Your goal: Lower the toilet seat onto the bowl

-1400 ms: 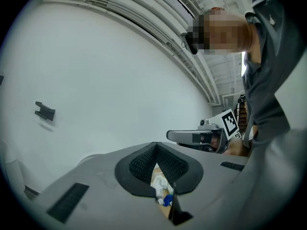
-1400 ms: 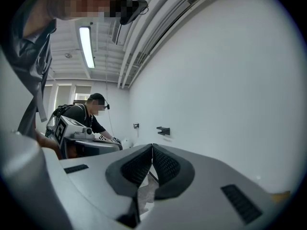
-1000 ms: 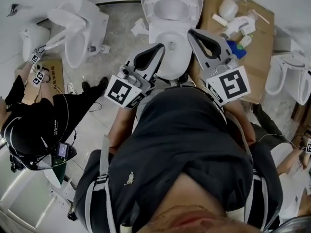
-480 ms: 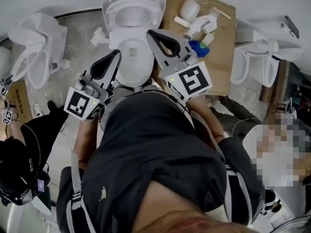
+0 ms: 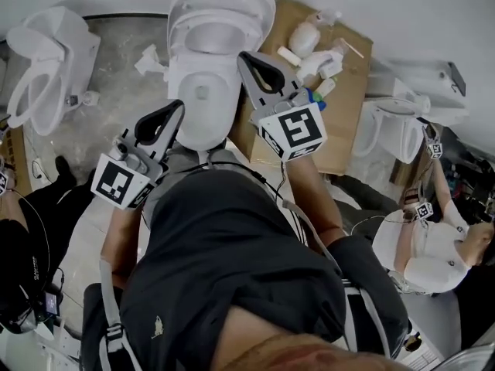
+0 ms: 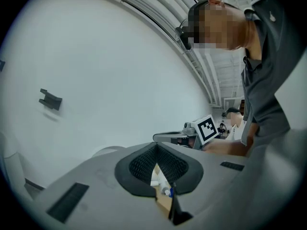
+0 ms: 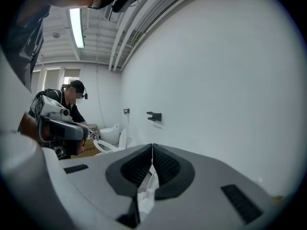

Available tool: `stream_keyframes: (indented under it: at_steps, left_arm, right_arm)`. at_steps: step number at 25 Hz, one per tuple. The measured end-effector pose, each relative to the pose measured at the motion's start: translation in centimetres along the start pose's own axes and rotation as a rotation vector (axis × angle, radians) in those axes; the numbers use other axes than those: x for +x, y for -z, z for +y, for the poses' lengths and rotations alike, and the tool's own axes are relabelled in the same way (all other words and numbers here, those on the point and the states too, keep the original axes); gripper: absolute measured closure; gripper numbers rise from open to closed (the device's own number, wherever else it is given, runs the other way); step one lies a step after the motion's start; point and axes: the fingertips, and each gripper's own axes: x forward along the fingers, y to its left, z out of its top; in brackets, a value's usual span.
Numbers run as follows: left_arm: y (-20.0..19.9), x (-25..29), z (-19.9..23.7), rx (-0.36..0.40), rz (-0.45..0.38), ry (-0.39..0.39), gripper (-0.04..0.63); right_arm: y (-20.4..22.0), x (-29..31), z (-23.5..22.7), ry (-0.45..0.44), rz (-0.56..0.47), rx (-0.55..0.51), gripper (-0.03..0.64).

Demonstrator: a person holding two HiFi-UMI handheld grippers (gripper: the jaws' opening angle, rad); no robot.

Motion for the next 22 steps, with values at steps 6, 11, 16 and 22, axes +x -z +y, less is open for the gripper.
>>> stream_keyframes:
  at_steps: [6, 11, 16, 22]
  left_arm:
    - [0.8, -0.4, 0.8, -0.024, 0.001, -0.012, 0.591]
    - [0.9, -1.0, 2.7, -0.036, -0.001, -0.026, 0.591]
    - [1.4, -1.5, 4.2, -0.051, 0.008, -0.036, 0.591]
    - [2.5, -2.1, 5.0, -0.076, 0.023, -0.045, 0.591]
  right_arm:
    - [3.2, 3.7, -1.8, -0.001, 0.087, -0.020, 0.609]
    - [4.7, 6.8, -3.7, 0.017, 0.125, -0.029, 0.609]
    - [6.7, 9.4, -4.7, 0.018, 0.171, -0.032, 0.609]
    - [9.0, 11.7, -5.8, 0.019, 0.220, -0.038, 0.609]
